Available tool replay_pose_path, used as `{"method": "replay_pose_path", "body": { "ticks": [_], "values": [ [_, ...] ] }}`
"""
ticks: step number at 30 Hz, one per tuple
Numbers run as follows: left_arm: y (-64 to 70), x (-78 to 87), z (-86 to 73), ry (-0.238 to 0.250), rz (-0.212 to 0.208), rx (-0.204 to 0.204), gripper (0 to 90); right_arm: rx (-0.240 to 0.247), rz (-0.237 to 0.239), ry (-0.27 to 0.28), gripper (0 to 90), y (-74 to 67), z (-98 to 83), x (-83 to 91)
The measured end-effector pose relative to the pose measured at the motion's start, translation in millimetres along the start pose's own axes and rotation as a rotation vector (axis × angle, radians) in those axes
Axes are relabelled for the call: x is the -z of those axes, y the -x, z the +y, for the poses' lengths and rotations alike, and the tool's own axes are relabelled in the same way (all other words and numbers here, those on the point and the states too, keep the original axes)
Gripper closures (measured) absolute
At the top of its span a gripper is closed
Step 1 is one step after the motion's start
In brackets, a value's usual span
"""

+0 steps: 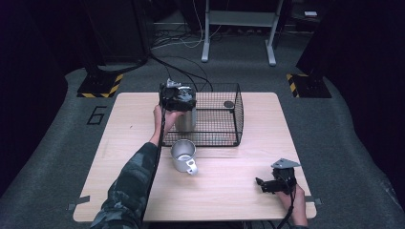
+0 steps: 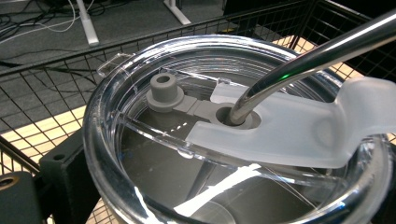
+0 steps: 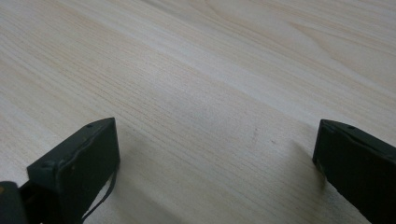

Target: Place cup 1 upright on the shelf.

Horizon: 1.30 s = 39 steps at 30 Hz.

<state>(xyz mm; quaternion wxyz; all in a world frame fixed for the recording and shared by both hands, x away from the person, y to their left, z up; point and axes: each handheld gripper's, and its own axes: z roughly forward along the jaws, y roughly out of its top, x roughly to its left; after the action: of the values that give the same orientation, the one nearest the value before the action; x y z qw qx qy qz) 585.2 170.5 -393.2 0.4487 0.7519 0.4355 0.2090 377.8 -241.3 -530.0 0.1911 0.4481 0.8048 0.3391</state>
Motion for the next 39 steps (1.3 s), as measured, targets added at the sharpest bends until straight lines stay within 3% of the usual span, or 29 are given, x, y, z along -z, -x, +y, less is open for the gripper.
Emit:
{"method": "replay_pose_path", "body": {
  "ticks": [26,35,39],
  "values": [
    [2.5,-12.1,-12.1,-0.017,0.044,0.022,3.6,-0.013,-0.004,0.004,0.1,-0.8,0.2,-0.3],
    [9.9,-5.9,-19.4,-0.028,0.059,-0.020,3.5,-0.001,-0.001,0.000,0.1,-0.1,-0.1,0.1],
    [11.5,-2.0,-22.1,-0.035,0.069,-0.019,3.4,0.003,0.000,0.001,0.1,0.2,0.0,0.0]
  ]
}}
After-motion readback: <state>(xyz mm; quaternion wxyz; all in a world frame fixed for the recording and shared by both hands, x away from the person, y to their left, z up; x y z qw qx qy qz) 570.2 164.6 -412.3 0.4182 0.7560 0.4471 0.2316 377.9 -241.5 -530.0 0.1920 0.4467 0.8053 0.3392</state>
